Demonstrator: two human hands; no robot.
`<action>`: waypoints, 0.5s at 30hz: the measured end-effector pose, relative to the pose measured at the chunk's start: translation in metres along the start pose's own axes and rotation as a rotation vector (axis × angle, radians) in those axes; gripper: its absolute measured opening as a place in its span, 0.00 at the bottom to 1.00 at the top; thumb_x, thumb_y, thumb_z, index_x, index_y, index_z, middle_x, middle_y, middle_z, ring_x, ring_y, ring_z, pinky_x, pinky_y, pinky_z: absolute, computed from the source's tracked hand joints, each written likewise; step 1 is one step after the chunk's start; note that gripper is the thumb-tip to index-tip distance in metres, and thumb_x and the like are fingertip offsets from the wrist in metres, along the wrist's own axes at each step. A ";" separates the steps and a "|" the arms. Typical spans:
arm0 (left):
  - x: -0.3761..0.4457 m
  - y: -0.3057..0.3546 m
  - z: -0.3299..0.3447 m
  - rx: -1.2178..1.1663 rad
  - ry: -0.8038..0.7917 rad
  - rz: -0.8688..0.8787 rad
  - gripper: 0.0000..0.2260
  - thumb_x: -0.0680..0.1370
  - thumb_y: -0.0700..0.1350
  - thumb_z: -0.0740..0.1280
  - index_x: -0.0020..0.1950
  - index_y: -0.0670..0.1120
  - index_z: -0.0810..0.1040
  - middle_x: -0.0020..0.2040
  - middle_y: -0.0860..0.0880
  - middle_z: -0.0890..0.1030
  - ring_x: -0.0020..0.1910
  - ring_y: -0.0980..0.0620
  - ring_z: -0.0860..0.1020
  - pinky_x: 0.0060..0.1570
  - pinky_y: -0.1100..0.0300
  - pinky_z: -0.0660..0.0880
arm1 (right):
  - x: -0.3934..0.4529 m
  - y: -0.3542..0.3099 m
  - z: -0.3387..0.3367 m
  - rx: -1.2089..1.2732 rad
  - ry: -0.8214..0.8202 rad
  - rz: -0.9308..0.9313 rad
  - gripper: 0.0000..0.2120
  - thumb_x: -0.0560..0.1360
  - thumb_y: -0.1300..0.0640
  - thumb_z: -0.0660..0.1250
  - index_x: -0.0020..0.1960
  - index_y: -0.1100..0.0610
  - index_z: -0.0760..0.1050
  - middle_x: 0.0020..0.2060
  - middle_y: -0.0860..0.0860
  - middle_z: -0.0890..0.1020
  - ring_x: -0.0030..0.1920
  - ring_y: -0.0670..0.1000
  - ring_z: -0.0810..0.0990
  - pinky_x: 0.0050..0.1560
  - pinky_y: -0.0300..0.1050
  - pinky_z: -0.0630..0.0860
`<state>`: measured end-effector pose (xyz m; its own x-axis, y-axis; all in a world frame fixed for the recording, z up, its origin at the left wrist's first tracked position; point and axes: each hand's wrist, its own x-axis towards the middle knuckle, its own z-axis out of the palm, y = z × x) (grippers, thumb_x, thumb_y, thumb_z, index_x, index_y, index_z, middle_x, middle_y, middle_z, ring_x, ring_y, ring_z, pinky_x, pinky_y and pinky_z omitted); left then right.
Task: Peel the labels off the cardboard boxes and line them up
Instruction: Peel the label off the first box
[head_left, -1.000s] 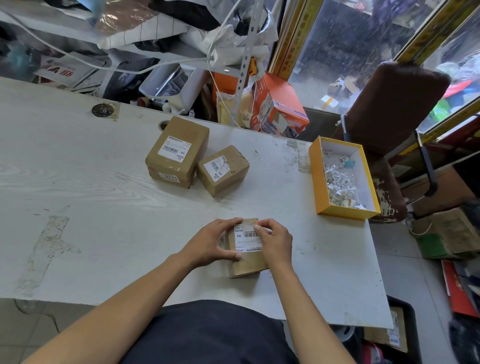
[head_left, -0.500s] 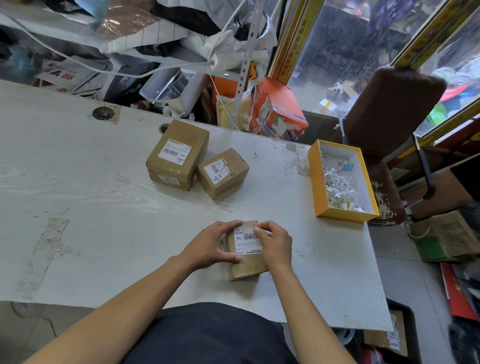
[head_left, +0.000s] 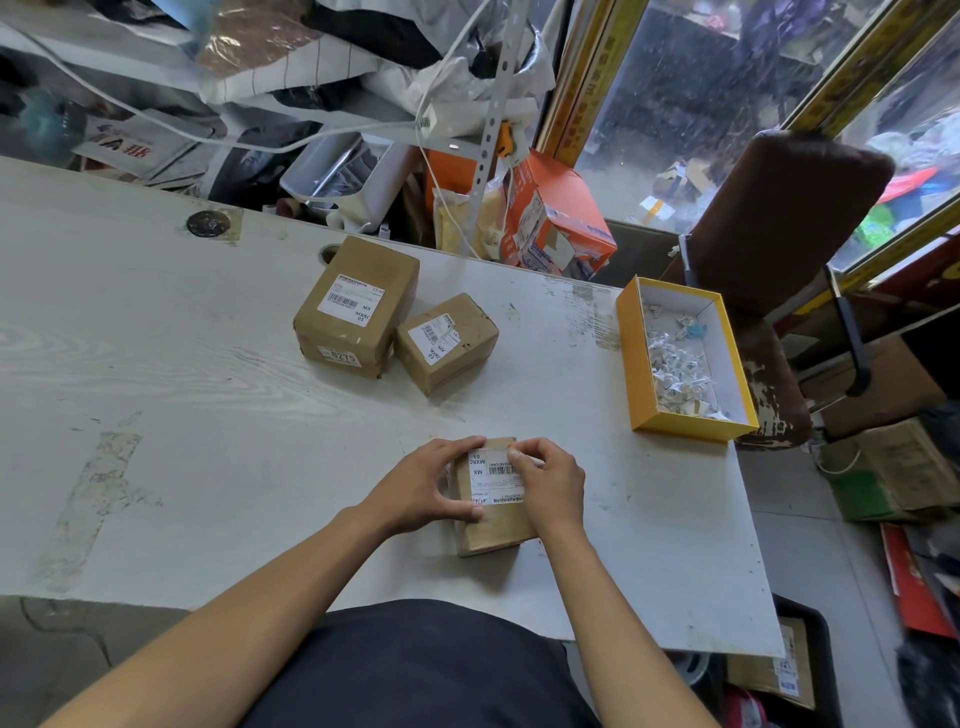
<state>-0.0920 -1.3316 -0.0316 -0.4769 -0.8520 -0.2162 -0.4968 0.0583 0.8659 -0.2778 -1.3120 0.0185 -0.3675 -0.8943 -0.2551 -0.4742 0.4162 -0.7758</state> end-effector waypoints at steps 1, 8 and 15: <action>0.000 0.000 0.000 -0.001 0.000 -0.001 0.41 0.65 0.59 0.79 0.75 0.61 0.65 0.67 0.58 0.72 0.65 0.62 0.70 0.66 0.62 0.67 | 0.000 0.000 0.000 0.000 -0.001 0.002 0.04 0.75 0.57 0.69 0.41 0.53 0.80 0.36 0.44 0.81 0.38 0.36 0.78 0.33 0.27 0.69; 0.000 0.000 0.000 -0.003 0.002 -0.005 0.42 0.65 0.58 0.80 0.75 0.61 0.65 0.67 0.57 0.72 0.65 0.61 0.70 0.66 0.61 0.68 | -0.001 0.001 0.001 0.010 0.001 -0.003 0.05 0.75 0.57 0.69 0.41 0.52 0.80 0.37 0.45 0.82 0.39 0.41 0.80 0.34 0.30 0.70; 0.000 0.001 -0.001 0.016 0.003 0.002 0.42 0.65 0.58 0.79 0.75 0.60 0.65 0.66 0.56 0.73 0.65 0.59 0.70 0.66 0.60 0.68 | -0.002 0.000 0.002 0.007 0.009 -0.006 0.04 0.76 0.58 0.68 0.43 0.55 0.80 0.36 0.45 0.81 0.38 0.36 0.78 0.33 0.27 0.70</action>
<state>-0.0920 -1.3317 -0.0300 -0.4758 -0.8533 -0.2134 -0.5074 0.0681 0.8590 -0.2756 -1.3103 0.0179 -0.3716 -0.8954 -0.2455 -0.4706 0.4096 -0.7815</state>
